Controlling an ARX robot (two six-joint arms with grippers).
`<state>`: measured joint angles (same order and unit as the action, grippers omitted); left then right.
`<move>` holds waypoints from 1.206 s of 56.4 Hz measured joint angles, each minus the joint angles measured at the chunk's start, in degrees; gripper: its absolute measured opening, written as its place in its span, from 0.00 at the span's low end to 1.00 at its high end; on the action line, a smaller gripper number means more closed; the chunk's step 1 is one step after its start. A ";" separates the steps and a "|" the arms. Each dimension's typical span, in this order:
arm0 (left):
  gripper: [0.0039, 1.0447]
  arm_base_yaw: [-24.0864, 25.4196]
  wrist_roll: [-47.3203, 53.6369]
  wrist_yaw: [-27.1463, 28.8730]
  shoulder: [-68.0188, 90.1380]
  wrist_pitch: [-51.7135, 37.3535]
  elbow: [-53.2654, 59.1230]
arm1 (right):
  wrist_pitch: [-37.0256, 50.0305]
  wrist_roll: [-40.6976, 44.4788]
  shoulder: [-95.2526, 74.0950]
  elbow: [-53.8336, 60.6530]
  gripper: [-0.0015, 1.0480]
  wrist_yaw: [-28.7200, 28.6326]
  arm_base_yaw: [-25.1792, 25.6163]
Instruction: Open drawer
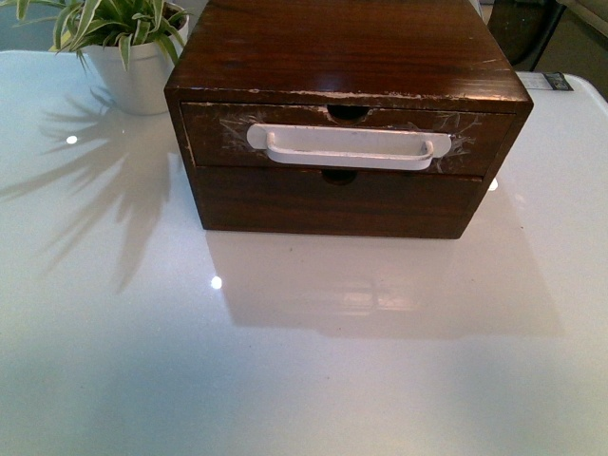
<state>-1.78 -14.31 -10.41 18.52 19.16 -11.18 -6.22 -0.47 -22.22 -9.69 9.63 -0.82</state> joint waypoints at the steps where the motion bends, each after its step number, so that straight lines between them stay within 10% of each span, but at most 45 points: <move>1: 0.92 -0.90 -0.17 0.57 1.22 -1.25 -0.55 | 2.01 1.49 -2.40 -0.55 0.91 -1.01 0.96; 13: 0.92 -11.82 4.20 2.69 17.49 -18.73 -4.92 | 21.66 21.64 -26.43 -7.17 0.91 -11.06 8.00; 27: 0.92 -18.60 25.51 -5.92 47.63 -39.50 -12.74 | 28.33 47.50 -51.52 -15.19 0.91 -18.10 2.67; 68: 0.92 -21.51 77.70 -16.48 85.74 -36.39 -33.83 | 22.05 75.14 -81.53 -37.27 0.91 -20.09 -13.84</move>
<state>-23.29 63.40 -26.89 104.27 -17.23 -45.01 15.84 74.67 -103.74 -46.96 -10.46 -14.66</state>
